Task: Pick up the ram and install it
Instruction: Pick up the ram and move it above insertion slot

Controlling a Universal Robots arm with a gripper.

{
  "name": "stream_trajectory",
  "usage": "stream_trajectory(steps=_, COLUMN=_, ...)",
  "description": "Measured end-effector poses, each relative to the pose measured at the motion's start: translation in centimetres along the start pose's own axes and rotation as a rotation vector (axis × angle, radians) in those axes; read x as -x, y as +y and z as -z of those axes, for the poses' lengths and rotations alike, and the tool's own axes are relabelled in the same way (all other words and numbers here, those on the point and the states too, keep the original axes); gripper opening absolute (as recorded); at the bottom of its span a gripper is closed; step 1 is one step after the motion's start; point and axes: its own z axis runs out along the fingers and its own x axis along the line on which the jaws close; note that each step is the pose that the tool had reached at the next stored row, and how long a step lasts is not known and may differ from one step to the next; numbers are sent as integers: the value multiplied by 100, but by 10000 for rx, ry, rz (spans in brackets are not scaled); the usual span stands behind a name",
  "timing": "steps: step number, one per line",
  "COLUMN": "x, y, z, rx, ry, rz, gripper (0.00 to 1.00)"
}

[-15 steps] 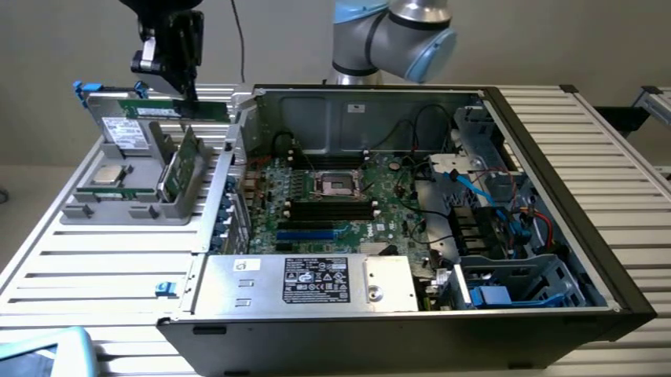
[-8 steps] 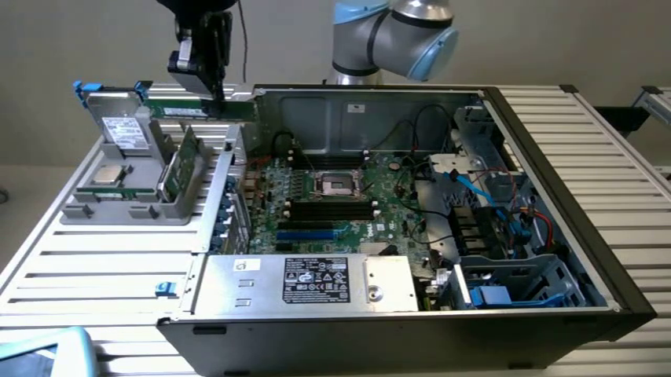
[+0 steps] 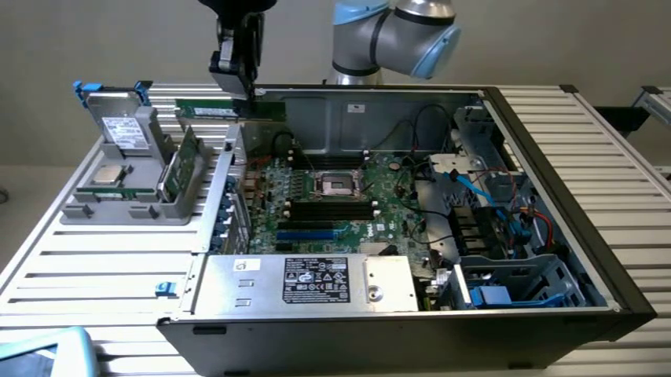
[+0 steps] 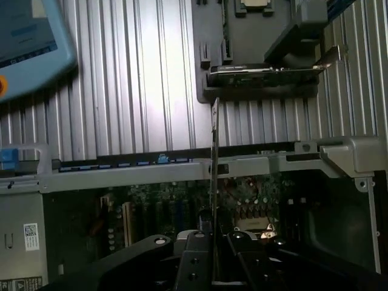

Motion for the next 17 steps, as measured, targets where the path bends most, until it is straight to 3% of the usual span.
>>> stream_trajectory(steps=5, x=20, y=-223, z=-6, rx=-77, ry=-6, rz=3, gripper=15)
stream_trajectory(steps=11, x=58, y=-487, z=-43, rx=-80, ry=-7, rz=5, gripper=15)
stream_trajectory(steps=17, x=144, y=-659, z=-112, rx=-78, ry=-4, rz=16, gripper=15)
